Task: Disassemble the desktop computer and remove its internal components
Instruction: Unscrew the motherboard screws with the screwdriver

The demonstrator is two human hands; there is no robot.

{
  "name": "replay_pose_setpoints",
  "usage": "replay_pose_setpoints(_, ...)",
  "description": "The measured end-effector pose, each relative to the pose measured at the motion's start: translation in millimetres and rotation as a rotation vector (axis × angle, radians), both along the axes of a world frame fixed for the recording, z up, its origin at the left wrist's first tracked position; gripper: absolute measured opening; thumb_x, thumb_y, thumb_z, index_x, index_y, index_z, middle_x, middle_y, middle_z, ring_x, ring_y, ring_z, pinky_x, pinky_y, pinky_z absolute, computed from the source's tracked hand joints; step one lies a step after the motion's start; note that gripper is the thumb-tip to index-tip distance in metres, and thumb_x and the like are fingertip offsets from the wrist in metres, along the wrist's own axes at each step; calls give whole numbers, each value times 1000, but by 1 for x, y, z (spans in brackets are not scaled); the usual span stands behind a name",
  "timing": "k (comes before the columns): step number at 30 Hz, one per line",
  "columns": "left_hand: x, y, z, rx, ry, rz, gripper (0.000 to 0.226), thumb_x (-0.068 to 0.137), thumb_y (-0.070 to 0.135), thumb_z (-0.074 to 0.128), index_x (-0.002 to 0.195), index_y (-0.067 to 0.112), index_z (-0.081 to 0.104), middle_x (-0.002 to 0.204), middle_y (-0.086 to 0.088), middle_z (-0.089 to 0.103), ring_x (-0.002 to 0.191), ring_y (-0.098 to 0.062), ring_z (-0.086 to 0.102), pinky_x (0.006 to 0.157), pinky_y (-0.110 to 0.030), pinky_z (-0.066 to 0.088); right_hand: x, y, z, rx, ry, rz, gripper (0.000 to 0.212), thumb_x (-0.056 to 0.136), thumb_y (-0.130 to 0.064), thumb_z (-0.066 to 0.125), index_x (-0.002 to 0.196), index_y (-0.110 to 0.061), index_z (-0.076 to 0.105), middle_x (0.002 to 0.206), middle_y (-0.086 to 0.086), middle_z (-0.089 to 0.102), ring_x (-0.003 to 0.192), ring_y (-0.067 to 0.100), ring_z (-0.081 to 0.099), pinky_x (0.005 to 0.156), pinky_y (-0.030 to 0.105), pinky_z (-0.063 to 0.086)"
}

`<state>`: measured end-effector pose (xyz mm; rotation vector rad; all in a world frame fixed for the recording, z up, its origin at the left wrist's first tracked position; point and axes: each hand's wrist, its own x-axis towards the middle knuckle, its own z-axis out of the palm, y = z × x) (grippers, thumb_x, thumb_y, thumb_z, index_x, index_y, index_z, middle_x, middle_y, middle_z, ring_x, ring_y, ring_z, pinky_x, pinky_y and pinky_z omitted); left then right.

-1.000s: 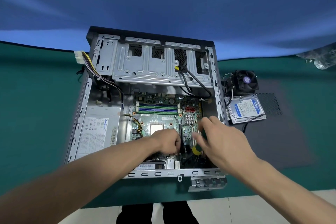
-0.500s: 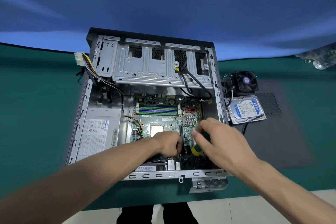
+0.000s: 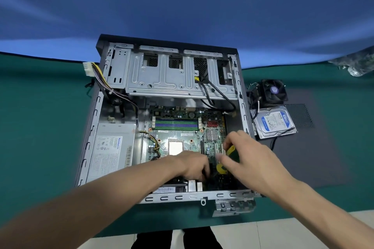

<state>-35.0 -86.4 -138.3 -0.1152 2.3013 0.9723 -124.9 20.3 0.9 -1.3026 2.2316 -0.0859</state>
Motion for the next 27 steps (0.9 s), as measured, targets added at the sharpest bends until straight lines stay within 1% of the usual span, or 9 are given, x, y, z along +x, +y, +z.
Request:
replay_pose_setpoints(3,-1,1,-1,-48,36,-50,23,88,23,61,110,22,69,88,2,66,77,-15,51,67,-25,37,-1,3,-2,-21,-13,-46,14,88,-33,52,90,-33,39,89,-10,50,70,12,53,60,32,38)
replay_pose_setpoints(6,-1,1,0,-79,83,-82,21,88,20,61,106,20,70,79,5,61,75,-16,53,66,-26,38,-3,7,-4,-13,14,-121,23,76,-34,58,87,-32,38,73,-10,53,60,4,51,52,23,34)
replay_pose_setpoints(9,-3,2,-2,-62,96,-98,21,88,23,64,108,21,70,98,7,71,90,-13,62,78,-26,45,-9,10,-4,-85,162,-216,20,73,-39,53,80,-31,37,60,-9,54,54,2,47,50,27,30)
replay_pose_setpoints(12,-3,3,-3,-54,133,-140,19,88,22,65,106,20,71,102,9,71,98,-10,63,86,-28,44,-16,10,-3,-150,203,-264,17,71,-40,51,76,-30,37,56,-10,51,52,3,45,49,20,24)
replay_pose_setpoints(15,-7,4,-1,-69,191,-226,19,88,22,64,106,20,70,100,8,71,95,-10,64,87,-26,43,-19,10,-4,-146,202,-282,17,71,-39,52,76,-29,39,58,-11,52,54,2,45,50,20,24)
replay_pose_setpoints(19,-17,7,6,-122,238,-398,20,89,23,63,107,17,69,95,4,70,88,-9,59,78,-20,37,-16,10,-5,-127,222,-244,17,74,-38,52,78,-29,39,70,-10,52,56,7,46,50,28,26)
replay_pose_setpoints(22,-22,13,9,-186,264,-472,13,89,21,62,91,10,68,72,1,56,70,-11,48,67,-20,35,-14,10,-4,-112,269,-180,18,76,-38,53,79,-29,38,78,-8,51,56,20,46,50,30,25)
replay_pose_setpoints(24,-22,14,8,-224,290,-513,11,90,18,59,84,9,62,68,2,49,67,-14,47,69,-22,41,-13,10,-3,-103,292,-152,19,76,-39,51,80,-28,37,80,-8,50,56,22,44,48,30,23)
replay_pose_setpoints(27,-19,10,6,-223,321,-539,20,91,15,54,71,15,53,65,0,49,65,-16,50,74,-25,46,-15,10,-1,-106,298,-149,18,76,-39,51,81,-28,37,83,-8,49,57,22,43,50,31,22)
